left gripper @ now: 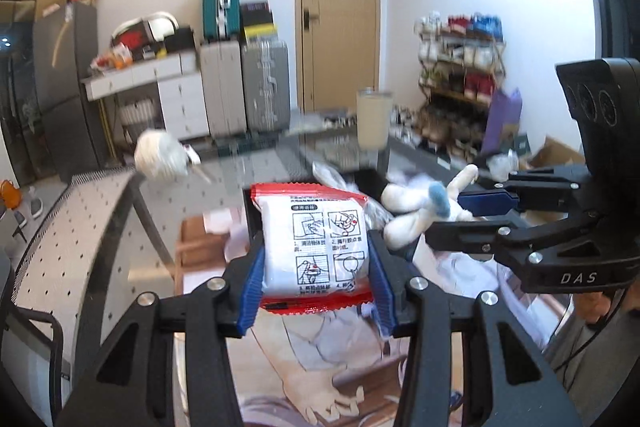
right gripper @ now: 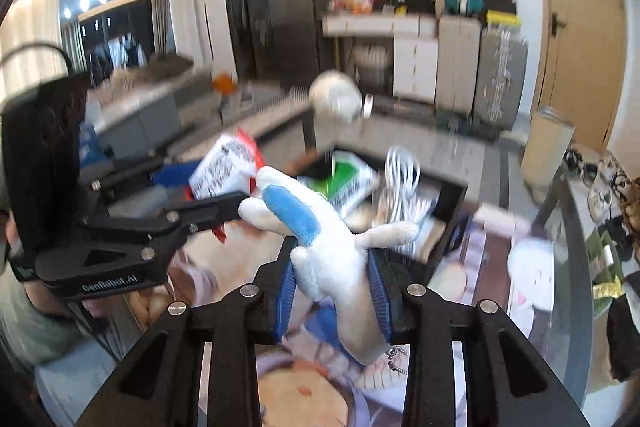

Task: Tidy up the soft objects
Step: 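Lift the white-red packet and plush toy and carry both over the black box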

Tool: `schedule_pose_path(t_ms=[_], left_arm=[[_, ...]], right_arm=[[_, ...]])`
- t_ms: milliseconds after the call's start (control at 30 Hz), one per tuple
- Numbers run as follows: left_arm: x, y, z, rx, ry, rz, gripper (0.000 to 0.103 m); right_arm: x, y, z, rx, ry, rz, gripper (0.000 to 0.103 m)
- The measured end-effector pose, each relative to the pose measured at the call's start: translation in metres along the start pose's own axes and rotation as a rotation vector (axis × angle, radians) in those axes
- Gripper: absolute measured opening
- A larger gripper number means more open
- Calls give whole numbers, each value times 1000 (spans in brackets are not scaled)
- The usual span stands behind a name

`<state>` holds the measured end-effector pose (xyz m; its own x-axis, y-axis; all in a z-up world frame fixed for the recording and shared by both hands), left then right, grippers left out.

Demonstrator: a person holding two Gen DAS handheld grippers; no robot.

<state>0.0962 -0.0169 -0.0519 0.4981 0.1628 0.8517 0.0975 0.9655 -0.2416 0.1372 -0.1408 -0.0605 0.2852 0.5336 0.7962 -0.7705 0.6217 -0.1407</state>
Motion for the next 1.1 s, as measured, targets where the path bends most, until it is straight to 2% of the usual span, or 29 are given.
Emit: schedule_pose_path(t_ms=[100,167,533,667,1100], left_arm=[[8,4,6,-14,-38,1,46],[10,6,9,-7,-58,0,46],[19,4,16,-30,-95,20,46],[37,4,8,-46,-107,45,46],[92,19,-27,-16,-224,76,46]], right_arm=[[13,4,16,-43,-107,5,33],[15,5,22,-78,-144,-4,33],[19,7,30,-118,-184,-23,33],[32,-2,28,-136,-210,-22,33],[80,-32,14,-178,-302,-36,33]])
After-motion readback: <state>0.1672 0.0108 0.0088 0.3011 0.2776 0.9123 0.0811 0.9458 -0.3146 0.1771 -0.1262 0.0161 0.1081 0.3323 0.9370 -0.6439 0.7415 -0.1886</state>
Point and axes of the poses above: each gripper's, at about its wrist camera, not at the fingertips, and z roughly against the way its jaws point, y to its left, x to its top, the point moved 8 cm from there along -z, roughly the way its jaws point, and after that the axes turned 15 degrees about z, right-handed, at the moved point
